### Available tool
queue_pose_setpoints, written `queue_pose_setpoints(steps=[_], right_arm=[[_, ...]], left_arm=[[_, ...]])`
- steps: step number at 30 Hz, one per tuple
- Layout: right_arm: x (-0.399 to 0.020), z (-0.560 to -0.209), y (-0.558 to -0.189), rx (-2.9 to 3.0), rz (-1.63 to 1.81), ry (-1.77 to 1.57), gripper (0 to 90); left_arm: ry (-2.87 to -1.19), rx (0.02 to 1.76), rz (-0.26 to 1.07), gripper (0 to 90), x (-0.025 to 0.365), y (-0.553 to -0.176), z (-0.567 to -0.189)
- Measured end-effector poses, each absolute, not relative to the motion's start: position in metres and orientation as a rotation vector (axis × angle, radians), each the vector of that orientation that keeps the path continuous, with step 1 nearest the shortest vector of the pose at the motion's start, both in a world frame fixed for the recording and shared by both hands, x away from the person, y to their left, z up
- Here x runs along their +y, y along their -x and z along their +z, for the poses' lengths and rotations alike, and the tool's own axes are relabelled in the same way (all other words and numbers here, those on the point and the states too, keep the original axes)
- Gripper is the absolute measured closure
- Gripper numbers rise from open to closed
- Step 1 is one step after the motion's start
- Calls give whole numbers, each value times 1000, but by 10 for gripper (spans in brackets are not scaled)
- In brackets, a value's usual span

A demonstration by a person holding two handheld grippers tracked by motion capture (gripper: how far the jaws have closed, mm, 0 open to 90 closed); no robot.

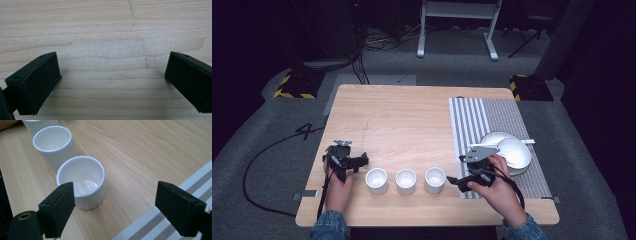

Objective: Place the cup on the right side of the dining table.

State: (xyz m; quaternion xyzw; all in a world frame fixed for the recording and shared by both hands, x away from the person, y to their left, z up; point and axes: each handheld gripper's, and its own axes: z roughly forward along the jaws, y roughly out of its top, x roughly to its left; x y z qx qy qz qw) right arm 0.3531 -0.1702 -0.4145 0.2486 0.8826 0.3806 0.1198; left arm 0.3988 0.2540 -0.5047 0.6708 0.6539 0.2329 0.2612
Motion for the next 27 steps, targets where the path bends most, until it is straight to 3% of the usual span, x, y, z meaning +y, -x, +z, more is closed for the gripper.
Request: queue_pose_setpoints(steps=[27], right_arm=[[-113,-433,-354,2711,1078,-661,158]], left_arm=[[-1816,1770,630,2,254,-399,-505]])
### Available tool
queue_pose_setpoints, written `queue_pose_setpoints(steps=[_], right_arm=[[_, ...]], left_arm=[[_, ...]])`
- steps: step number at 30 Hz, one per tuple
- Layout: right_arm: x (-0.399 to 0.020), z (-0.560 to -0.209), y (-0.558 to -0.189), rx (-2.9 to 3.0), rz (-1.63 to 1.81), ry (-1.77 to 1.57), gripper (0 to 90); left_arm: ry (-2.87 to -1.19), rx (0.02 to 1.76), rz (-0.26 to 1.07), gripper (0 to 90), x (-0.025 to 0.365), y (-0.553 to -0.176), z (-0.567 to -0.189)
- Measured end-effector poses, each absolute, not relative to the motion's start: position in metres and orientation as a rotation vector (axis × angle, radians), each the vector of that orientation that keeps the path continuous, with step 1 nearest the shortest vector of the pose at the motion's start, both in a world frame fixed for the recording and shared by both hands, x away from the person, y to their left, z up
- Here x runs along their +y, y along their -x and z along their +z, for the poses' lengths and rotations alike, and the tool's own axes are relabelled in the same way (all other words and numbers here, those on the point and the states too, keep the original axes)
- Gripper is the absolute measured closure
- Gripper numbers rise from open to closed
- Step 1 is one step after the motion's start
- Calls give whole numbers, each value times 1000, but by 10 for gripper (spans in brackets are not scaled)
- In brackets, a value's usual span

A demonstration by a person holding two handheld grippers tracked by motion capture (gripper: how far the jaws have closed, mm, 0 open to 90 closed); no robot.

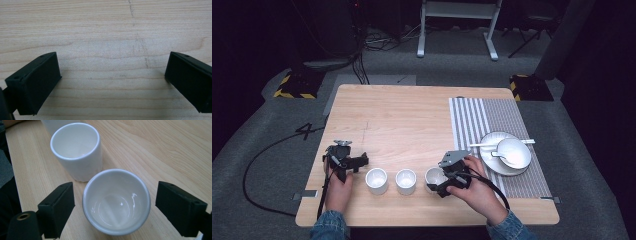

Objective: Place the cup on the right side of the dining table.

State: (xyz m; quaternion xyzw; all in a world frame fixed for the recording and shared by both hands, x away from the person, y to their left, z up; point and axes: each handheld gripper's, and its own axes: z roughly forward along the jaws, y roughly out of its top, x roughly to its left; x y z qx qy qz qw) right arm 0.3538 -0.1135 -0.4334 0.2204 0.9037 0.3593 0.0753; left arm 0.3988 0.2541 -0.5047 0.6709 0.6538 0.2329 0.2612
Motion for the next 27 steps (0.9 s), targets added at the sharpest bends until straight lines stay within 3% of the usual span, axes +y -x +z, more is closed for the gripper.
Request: queue_pose_setpoints(steps=[10,17,27], right_arm=[[-103,-451,-361,2768,983,-654,185],[-98,-458,-366,2815,921,-630,261],[-94,-456,-367,2835,856,-600,269]], left_arm=[[-1816,1770,631,2,254,-399,-505],[-1816,1770,630,2,254,-399,-505],[-1815,1770,630,2,254,-399,-505]])
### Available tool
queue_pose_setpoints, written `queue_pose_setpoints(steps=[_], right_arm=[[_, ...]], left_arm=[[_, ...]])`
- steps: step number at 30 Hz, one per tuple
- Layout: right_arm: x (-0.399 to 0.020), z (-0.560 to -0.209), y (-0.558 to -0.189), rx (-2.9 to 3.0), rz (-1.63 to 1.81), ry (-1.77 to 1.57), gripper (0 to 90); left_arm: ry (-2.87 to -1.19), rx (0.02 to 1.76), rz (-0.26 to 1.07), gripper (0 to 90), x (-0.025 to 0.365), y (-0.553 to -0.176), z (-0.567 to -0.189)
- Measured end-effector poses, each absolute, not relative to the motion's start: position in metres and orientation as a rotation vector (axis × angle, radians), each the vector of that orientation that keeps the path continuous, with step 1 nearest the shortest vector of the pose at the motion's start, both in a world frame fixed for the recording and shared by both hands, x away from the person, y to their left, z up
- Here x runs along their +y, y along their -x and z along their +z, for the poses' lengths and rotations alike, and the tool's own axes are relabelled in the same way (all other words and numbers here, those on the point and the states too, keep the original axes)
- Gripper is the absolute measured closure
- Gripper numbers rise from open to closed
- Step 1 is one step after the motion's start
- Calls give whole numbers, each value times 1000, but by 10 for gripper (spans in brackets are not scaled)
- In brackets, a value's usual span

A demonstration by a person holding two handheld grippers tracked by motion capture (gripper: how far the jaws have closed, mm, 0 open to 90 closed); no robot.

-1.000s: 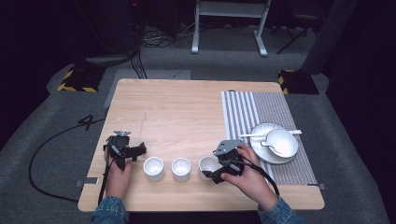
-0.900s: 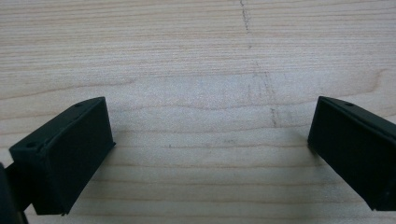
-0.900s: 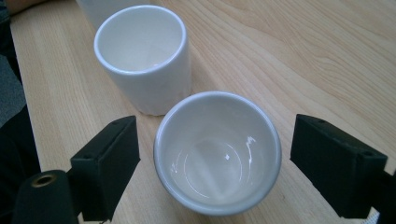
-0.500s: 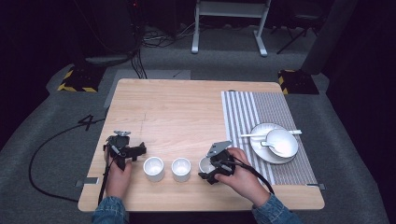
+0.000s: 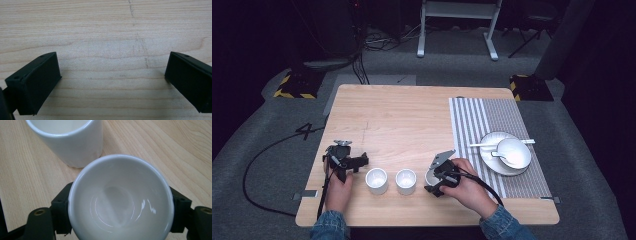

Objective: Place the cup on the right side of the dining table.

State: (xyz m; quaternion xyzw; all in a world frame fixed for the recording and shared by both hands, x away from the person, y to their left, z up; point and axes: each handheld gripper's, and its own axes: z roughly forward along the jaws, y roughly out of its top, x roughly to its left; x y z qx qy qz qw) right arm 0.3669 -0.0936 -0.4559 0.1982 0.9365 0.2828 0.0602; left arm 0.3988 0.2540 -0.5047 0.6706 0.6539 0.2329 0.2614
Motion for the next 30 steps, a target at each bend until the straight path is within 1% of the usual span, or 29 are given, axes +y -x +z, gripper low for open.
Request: queue_pose_setpoints(steps=[8,30], right_arm=[[-93,-450,-368,2871,802,-588,270],[-98,-409,-375,2853,740,-613,271]], left_arm=[[-1816,1770,630,2,254,-399,-505],[-1816,1770,631,2,254,-399,-505]])
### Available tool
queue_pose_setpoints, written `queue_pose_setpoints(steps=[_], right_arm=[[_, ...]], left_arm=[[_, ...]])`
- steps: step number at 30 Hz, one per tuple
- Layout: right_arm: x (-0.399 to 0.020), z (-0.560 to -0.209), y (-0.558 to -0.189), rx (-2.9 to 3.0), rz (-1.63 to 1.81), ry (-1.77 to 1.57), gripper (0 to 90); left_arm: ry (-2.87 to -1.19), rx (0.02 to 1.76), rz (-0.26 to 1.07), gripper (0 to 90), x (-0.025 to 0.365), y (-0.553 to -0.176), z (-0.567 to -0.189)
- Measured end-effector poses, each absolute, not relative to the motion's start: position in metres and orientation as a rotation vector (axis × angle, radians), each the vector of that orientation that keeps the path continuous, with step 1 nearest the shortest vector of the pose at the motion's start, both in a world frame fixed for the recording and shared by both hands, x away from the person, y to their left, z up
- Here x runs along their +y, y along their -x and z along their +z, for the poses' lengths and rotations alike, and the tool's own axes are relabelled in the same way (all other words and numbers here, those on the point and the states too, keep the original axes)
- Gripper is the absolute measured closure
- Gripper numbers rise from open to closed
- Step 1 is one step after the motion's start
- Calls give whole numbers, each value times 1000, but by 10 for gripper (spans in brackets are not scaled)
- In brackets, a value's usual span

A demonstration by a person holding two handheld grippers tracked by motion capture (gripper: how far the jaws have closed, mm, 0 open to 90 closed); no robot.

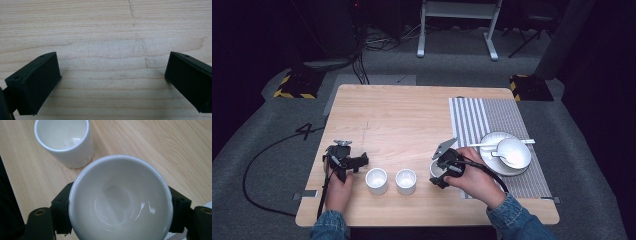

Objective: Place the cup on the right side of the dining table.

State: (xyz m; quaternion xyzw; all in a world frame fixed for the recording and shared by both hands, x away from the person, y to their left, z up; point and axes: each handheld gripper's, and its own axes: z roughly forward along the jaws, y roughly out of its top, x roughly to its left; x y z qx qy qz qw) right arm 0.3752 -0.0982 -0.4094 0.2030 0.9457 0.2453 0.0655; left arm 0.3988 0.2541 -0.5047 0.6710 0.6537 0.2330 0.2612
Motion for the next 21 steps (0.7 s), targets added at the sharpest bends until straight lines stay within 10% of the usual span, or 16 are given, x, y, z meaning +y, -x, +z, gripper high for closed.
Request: queue_pose_setpoints(steps=[21], right_arm=[[-101,-380,-391,2802,714,-728,271]], left_arm=[[-1815,1770,630,2,254,-399,-505]])
